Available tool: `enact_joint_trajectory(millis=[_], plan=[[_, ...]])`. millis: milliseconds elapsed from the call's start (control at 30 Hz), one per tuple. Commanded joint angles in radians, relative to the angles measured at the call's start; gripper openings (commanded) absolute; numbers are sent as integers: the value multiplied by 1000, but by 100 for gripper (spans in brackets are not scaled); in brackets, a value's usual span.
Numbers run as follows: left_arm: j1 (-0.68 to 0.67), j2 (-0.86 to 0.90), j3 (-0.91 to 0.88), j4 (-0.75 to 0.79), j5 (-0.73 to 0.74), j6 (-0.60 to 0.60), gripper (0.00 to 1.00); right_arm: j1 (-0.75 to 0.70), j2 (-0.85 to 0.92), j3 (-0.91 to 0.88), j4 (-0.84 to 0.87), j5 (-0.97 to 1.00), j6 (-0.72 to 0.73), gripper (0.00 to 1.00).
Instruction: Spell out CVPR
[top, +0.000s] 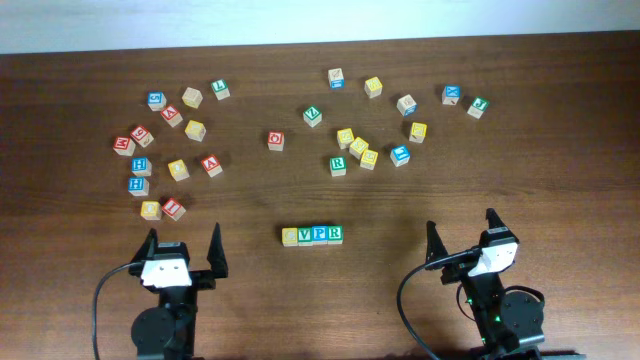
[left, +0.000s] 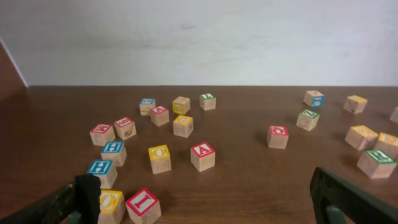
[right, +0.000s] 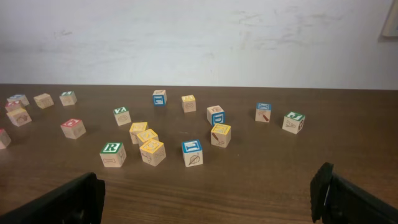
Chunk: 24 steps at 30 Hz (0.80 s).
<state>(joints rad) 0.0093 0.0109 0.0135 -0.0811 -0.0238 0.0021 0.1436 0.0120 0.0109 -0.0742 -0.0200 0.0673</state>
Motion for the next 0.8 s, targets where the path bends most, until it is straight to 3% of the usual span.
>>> enact_joint_trajectory(millis=[0, 767], plan=[[9, -6, -5, -2, -46, -66, 99, -8, -9, -5, -5, 5, -4, 98], [9, -6, -4, -2, -14, -65, 99, -58, -9, -5, -5, 11, -5, 98]])
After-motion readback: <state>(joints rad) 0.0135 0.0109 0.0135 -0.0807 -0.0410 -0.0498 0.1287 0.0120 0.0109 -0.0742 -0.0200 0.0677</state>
